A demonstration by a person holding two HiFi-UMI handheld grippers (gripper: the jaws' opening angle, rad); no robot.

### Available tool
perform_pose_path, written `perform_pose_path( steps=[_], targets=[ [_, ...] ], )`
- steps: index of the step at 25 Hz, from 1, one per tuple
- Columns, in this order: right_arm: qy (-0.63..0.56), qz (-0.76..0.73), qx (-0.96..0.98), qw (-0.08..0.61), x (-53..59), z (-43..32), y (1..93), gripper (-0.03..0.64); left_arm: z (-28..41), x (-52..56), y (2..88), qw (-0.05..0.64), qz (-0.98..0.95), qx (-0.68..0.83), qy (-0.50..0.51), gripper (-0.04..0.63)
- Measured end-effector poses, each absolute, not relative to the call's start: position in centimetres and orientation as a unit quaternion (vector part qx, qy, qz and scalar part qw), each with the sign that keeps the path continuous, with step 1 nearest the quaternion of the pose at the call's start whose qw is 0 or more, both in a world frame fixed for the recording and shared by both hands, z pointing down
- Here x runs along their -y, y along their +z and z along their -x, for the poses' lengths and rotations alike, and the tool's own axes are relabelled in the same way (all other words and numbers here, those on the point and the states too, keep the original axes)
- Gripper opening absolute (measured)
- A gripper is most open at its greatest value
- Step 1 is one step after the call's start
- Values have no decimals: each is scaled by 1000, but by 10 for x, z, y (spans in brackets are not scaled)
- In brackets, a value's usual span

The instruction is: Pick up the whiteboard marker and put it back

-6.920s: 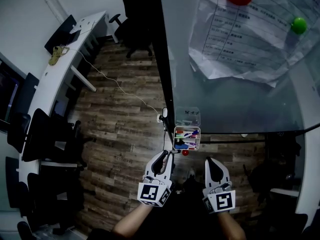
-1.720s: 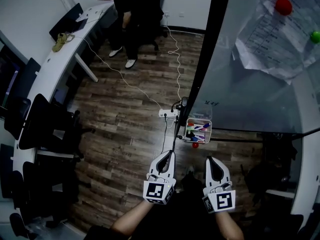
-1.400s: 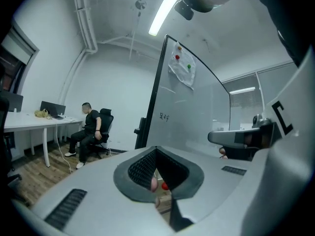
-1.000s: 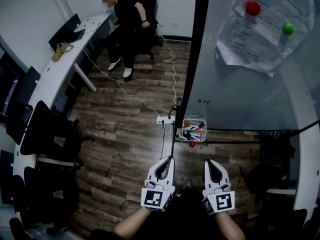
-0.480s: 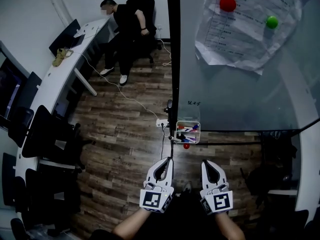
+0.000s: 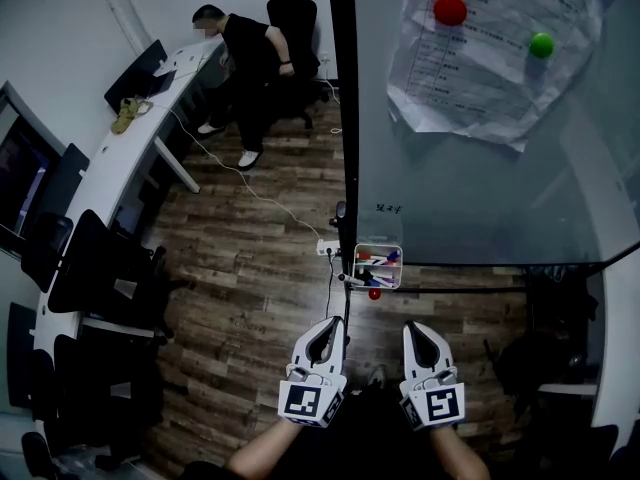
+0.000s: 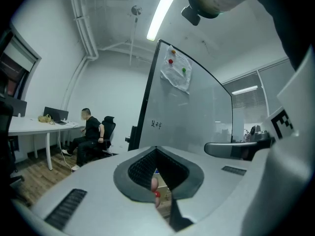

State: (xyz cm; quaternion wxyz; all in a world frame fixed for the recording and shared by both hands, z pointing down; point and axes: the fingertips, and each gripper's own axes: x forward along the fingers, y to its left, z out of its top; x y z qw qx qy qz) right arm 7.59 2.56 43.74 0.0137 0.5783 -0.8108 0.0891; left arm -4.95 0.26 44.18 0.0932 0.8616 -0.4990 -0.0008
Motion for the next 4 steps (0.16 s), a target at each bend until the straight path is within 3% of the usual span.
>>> perform_pose_path(
  steps=[4],
  targets=[
    [94, -582, 807, 37, -26, -78, 443, 12, 49, -4, 443, 94, -863, 496, 3, 8]
  ],
)
